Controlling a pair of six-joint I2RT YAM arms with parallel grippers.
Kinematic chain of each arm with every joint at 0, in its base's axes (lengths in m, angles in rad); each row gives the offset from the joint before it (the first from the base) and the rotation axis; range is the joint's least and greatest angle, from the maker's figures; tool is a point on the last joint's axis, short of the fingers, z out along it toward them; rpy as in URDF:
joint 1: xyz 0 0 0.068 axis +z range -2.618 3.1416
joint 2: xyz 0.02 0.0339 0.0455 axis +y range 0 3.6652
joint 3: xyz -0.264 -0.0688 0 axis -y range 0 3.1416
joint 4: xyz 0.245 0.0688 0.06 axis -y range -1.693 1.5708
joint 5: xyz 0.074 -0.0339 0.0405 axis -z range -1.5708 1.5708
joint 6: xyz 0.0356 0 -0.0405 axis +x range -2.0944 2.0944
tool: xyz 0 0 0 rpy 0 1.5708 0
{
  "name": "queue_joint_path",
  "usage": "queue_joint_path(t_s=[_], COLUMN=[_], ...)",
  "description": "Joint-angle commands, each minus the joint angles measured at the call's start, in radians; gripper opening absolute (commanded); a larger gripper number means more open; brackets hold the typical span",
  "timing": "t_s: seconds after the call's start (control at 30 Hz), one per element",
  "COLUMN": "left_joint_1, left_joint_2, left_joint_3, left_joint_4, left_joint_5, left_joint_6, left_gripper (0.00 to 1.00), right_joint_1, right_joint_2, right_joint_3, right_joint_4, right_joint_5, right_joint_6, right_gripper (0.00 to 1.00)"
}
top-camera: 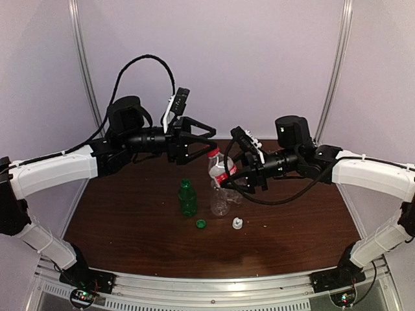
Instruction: Unscrew the bottle caps
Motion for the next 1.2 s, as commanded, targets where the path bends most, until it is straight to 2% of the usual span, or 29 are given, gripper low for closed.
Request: queue_joint_path(t_s=[0.0,0.17,0.47,0.6,0.8,0.97,1.1,1.17], left_joint_1=[-0.002,-0.002,-0.003,-0.003,-0.003,-0.003,-0.004,-0.006], left_joint_2=[-0.006,0.014,0.02,0.02,0.025,0.026,0.017,0.012], left_joint_3=[-0.012,-0.014,-0.039,-0.047,-0.049,-0.038,-0.025,-0.018], left_joint_4=[0.104,0.137,0.151,0.151,0.152,0.129,0.079,0.046], left_joint_5=[0.048,0.091,0.108,0.11,0.115,0.091,0.022,-0.033], left_joint_6=[-0.056,-0.094,-0.111,-0.11,-0.111,-0.116,-0.12,-0.125], left_gripper=[0.73,0.64,0.64,0.58,0.41,0.16,0.01,0.0], right_joint_1=[0.006,0.006,0.005,0.006,0.006,0.005,0.006,0.006], right_joint_2=[-0.03,-0.035,-0.042,-0.041,-0.038,-0.037,-0.044,-0.048], right_joint_3=[-0.02,-0.025,-0.024,-0.023,-0.021,-0.015,-0.012,-0.014], right_joint_4=[0.056,0.067,0.076,0.076,0.076,0.068,0.052,0.05], right_joint_5=[-0.085,-0.1,-0.095,-0.095,-0.072,0.014,0.129,0.19], right_joint_6=[0.013,0.018,0.024,0.025,0.03,0.028,0.017,0.01], right_gripper=[0.43,0.43,0.43,0.42,0.42,0.41,0.4,0.4])
